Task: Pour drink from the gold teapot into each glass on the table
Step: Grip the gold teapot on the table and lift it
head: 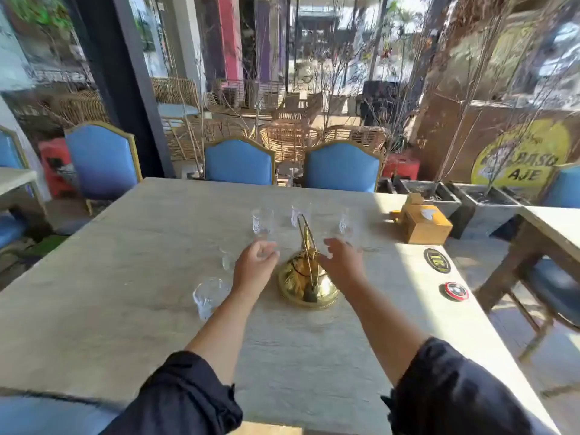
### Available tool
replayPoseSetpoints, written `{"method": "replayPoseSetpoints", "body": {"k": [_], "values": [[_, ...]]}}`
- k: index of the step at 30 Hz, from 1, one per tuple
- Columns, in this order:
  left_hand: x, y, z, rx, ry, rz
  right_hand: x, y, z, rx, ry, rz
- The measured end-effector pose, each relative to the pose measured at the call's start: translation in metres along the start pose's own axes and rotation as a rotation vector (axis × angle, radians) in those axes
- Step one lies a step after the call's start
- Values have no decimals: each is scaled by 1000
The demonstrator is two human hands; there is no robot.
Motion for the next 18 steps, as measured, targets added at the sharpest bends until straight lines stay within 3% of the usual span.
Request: {"method": "replayPoseSetpoints", "body": {"k": [6,10,18], "values": [[50,-73,26,-28,-177,-147,26,17,46,160,179,119],[70,-98,42,-92,-304,-148,29,17,54,165,314,111],[75,-115,65,-255,-511,-236,30,20,57,279,396,95]]}}
Point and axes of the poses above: each hand's wrist, its own x-axis towards the middle knuckle, its own z-axis out of the palm, y = z × x, the point moved 5 cm from there along x, towards the middle knuckle, and after that the axes turned 14 degrees about -y, right-handed, at the moved point
